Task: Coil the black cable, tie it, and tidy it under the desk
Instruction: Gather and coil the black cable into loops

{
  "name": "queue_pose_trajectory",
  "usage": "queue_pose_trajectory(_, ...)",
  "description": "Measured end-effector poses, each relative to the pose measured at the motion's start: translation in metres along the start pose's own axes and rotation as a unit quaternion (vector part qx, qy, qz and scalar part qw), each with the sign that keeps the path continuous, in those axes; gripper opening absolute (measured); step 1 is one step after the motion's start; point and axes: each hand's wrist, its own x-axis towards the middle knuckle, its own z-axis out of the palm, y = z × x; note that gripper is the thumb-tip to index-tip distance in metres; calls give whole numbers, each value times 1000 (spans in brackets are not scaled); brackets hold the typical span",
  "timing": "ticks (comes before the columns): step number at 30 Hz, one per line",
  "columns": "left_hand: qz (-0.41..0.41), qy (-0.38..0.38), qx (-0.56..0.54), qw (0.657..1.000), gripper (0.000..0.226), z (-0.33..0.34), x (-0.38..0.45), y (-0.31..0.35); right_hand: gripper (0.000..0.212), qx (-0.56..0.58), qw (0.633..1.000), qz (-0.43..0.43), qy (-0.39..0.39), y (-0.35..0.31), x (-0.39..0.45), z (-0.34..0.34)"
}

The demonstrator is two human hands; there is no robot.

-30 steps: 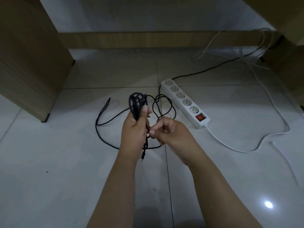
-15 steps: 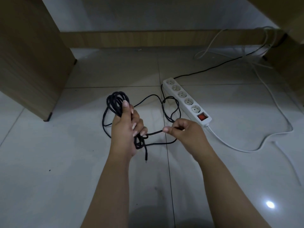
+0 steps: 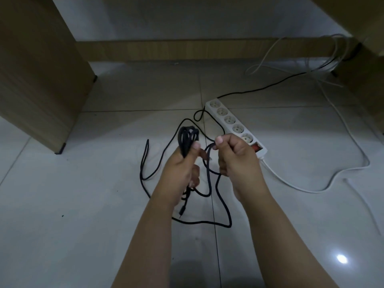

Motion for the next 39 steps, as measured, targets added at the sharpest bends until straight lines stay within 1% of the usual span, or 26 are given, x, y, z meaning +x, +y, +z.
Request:
queue_pose_trajectory(2, 0, -57, -7, 998, 42, 3, -3, 1, 23, -24, 999, -19, 29, -1, -1, 2)
queue_pose_trajectory(4, -12, -104, -17, 994, 24, 3, -5, 1, 20, -30, 997, -33, 60, -1, 0, 1)
queue_pose_trajectory(6, -42, -127, -9, 991, 18, 3, -3, -1, 20, -28, 996, -33, 84, -1, 2, 0)
queue_pose_trajectory(8, -46, -128, 4, 991, 9, 4, -2, -1, 20, -25, 995, -18, 90, -1, 4, -3)
queue_pose_trajectory(10, -20, -92, 34, 995, 12, 4, -1, -2, 18, -33, 996, -4, 80, 0, 5, -8)
queue_pose_trajectory(12, -1, -45, 26, 999, 18, -2, 2, -5, 17, -52, 997, 4, 65, 2, 7, -14)
queue_pose_trajectory(16, -21, 20, -97, 995, 18, -9, 8, -11, 13, -98, 994, 10, 42, 2, 7, -20)
queue_pose_trajectory(18, -31, 59, -147, 987, 18, -10, 9, -9, 11, -90, 995, 16, 44, 1, 7, -20)
queue_pose_trajectory(20, -29, 71, -164, 983, 20, -11, 9, -5, 18, -45, 997, 34, 43, 1, 6, -17)
queue_pose_trajectory(21, -24, 68, -158, 985, 21, -11, 9, -4, 20, -2, 998, 49, 39, 1, 5, -15)
queue_pose_trajectory(23, -11, 67, -134, 989, 23, -9, 8, -3, 18, 95, 992, 77, 23, 0, 3, -9)
queue_pose_trajectory(25, -2, 71, -113, 991, 24, -5, 8, -3, 12, 144, 985, 92, 8, -3, -1, -2)
queue_pose_trajectory(27, 7, 74, -93, 993, 26, -1, 9, -5, 8, 140, 985, 99, -6, -4, -4, 4)
queue_pose_trajectory(29, 14, 73, -53, 996, 30, 0, 11, -6, 3, 111, 989, 96, -23, -4, -6, 6)
queue_pose_trajectory(33, 30, 60, 35, 997, 26, 2, 11, -10, 3, 73, 994, 70, -42, -3, -7, 7)
queue_pose_trajectory(34, 39, 49, 49, 997, 27, 2, 10, -11, 6, 66, 995, 65, -43, -3, -7, 7)
queue_pose_trajectory(37, 64, -2, 88, 994, 43, -1, 10, -15, 7, 63, 994, 73, -48, -3, -7, 8)
queue_pose_trajectory(39, 66, -48, 87, 993, 42, -5, 13, -19, 6, 63, 992, 86, -65, -6, -7, 6)
